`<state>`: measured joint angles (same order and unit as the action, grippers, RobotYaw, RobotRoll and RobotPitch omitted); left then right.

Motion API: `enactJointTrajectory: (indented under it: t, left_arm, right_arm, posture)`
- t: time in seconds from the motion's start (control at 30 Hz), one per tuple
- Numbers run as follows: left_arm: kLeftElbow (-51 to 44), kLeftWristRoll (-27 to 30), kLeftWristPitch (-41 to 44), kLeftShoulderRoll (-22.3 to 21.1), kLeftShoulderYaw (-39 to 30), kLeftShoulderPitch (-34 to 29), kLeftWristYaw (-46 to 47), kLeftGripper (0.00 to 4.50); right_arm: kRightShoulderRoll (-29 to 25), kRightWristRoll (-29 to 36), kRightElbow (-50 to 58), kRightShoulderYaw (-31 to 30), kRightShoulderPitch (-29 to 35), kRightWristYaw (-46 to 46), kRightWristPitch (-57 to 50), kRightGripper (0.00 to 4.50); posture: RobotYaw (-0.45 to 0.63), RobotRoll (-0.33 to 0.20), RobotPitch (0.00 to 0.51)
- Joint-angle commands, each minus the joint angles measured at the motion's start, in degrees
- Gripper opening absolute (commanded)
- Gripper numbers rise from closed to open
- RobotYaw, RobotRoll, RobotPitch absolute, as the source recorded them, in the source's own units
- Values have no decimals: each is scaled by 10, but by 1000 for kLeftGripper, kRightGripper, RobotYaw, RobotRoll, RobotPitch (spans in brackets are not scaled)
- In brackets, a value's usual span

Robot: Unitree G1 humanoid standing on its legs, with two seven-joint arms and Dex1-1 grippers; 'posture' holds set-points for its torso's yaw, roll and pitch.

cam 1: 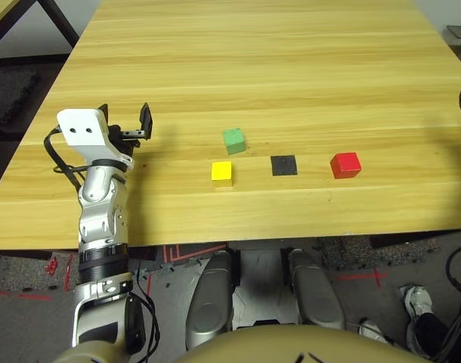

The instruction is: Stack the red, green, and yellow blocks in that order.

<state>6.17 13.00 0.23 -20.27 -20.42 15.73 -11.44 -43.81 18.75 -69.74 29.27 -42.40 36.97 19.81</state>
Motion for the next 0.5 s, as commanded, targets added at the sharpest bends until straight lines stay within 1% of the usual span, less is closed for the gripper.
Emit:
enactJointTrajectory:
  t: [0.03, 0.13, 0.17, 0.2, 0.27, 0.33, 0.4, 0.47, 0.5]
  left_arm:
    - [4, 2, -5, 7, 2, -16, 0, 4477]
    - [5, 9, -12, 10, 3, -30, -13, 4477]
    - [-1, 16, -7, 5, 2, -29, -23, 4477]
    - [-12, 30, 3, -5, -1, -26, -39, 4477]
    - [-20, 58, 19, -18, -6, -17, -67, 4477]
    - [-47, 108, 57, -48, 7, -6, -139, 4477]
    - [-79, 147, 96, -88, 30, 1, -221, 4477]
    - [-98, 170, 125, -122, 47, 5, -281, 4477]
    - [-107, 181, 143, -138, 55, 7, -303, 4477]
  right_arm:
    - [2, -3, -7, -4, 7, 5, -7, 4500]
    - [2, -9, -5, -14, 6, 21, -13, 4500]
    - [2, -11, -3, -18, 0, 26, -13, 4500]
    - [2, -13, 0, -25, -9, 37, -16, 4500]
    - [2, -16, 3, -36, -21, 58, -24, 4500]
    - [1, -26, 18, -64, -31, 127, -42, 4500]
    - [3, -39, 48, -105, -30, 219, -65, 4500]
    - [10, -42, 86, -136, -18, 292, -75, 4500]
    - [12, -41, 106, -149, -13, 323, -81, 4500]
  posture:
    - [110, -49, 145]
    - [123, -43, 141]
    - [120, -40, 155]
    - [121, -40, 156]
    - [125, -43, 143]
    - [151, -42, 118]
    - [165, -46, 122]
    - [165, -60, 127]
    - [164, -59, 126]
